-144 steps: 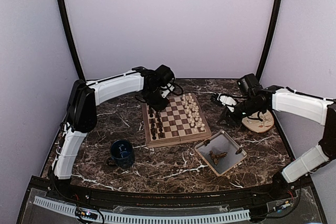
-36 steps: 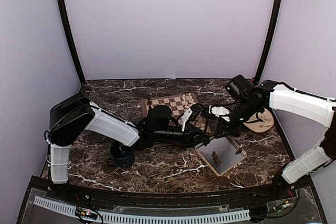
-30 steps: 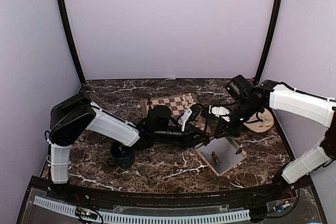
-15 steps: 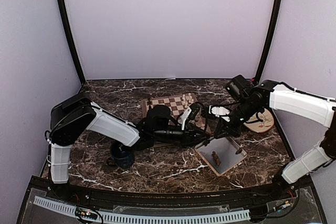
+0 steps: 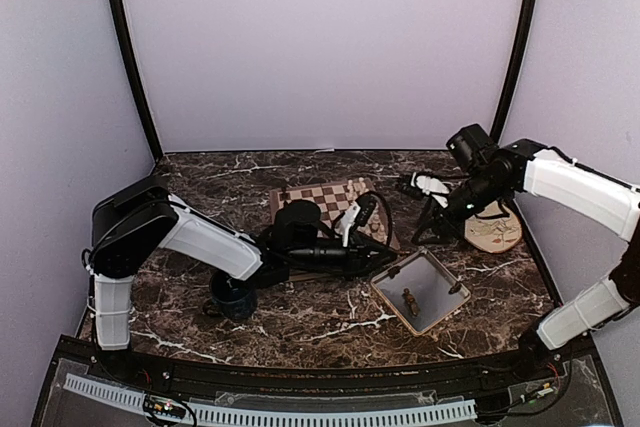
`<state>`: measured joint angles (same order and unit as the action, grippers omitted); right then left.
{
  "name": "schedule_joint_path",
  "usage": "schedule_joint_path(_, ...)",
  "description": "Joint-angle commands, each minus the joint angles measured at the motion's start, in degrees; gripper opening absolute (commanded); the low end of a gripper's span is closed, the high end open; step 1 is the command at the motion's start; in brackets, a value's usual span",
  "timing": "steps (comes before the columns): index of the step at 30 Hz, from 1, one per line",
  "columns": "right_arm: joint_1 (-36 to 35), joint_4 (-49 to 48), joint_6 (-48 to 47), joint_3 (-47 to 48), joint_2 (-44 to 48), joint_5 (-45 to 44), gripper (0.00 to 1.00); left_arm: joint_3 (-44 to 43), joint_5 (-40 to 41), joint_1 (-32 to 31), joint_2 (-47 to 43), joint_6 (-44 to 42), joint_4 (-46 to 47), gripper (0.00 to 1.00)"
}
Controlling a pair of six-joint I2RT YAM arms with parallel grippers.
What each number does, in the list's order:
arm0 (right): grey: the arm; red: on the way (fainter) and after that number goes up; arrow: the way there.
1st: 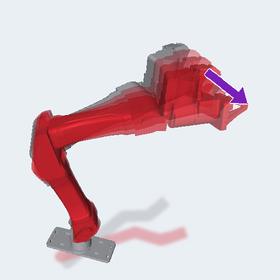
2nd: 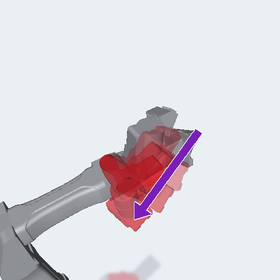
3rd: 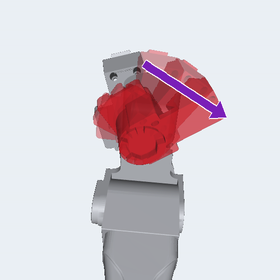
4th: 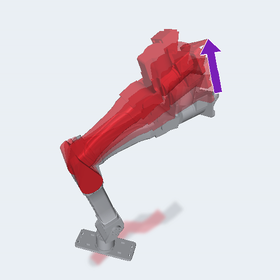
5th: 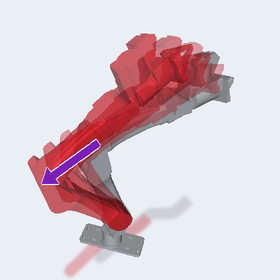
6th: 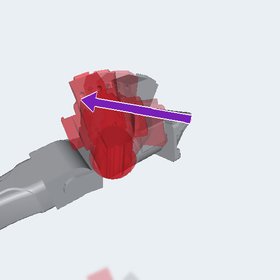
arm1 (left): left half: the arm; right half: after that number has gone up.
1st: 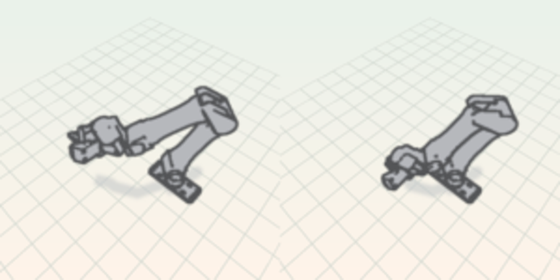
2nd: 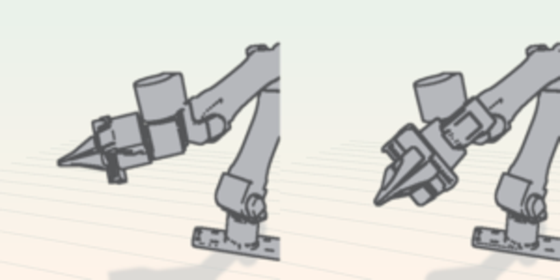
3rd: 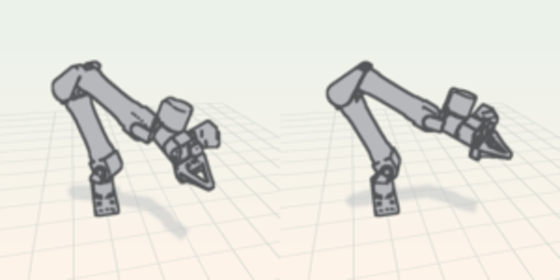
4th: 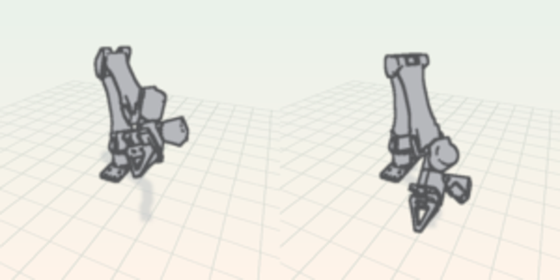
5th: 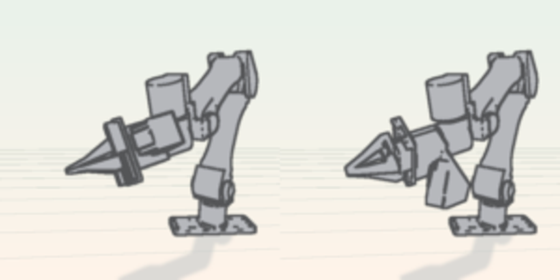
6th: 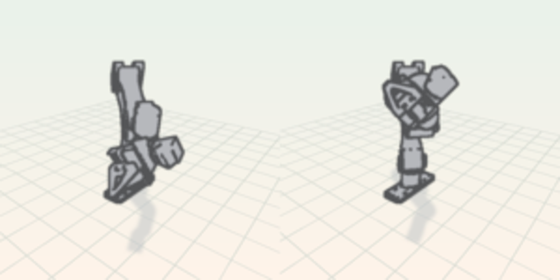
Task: Set up the chess pieces on the board
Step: Pass from the right arm to the left, then pass from the left arm to the right
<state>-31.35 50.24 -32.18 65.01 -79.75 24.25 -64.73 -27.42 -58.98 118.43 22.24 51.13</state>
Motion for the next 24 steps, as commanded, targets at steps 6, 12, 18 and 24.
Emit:
schedule_joint_path(6,16.0,-10.4,18.2,10.9,0.5,25.2,0.58,7.5,15.4,-0.2,-12.5,-9.6,9.1,0.11)
schedule_joint_path(12,17.5,-11.7,28.0,12.2,-6.6,41.4,0.59,7.9,20.1,-0.5,-14.9,-14.8,9.7,0.11)
schedule_joint_path(18,17.3,-26.9,45.2,5.9,-7.5,50.0,0.64,7.8,21.7,-0.7,-14.8,-15.8,11.5,0.11)
schedule_joint_path(24,15.3,-29.6,47.6,3.5,-7.6,50.4,0.64,6.9,21.3,-0.7,-13.8,-15.9,11.5,0.11)
